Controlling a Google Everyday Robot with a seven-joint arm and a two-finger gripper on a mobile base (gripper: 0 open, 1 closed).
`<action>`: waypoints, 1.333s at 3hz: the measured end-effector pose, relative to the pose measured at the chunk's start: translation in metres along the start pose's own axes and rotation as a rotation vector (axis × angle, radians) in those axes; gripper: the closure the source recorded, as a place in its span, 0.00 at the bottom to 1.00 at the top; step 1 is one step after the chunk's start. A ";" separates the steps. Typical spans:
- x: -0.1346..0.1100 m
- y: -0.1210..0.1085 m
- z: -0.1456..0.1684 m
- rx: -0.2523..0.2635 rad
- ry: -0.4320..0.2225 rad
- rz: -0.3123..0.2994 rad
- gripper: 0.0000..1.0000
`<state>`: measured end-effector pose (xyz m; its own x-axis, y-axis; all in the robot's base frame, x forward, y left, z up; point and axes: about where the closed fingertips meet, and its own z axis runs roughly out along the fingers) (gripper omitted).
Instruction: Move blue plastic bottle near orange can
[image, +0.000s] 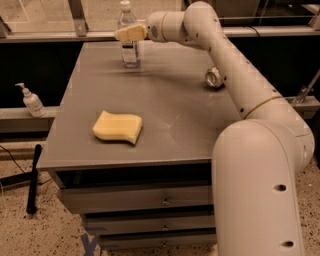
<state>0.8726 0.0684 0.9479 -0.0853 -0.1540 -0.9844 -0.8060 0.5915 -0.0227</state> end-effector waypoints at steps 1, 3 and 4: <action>-0.002 0.002 -0.002 -0.008 -0.011 0.008 0.38; -0.009 -0.002 -0.024 0.022 -0.022 0.011 0.85; -0.005 -0.031 -0.055 0.104 0.000 -0.014 1.00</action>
Offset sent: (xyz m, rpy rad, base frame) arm -0.0160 -0.0127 0.0174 0.0416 -0.0155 -0.0009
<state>0.8653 0.0072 0.9628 -0.0748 -0.1629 -0.9838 -0.7417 0.6686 -0.0543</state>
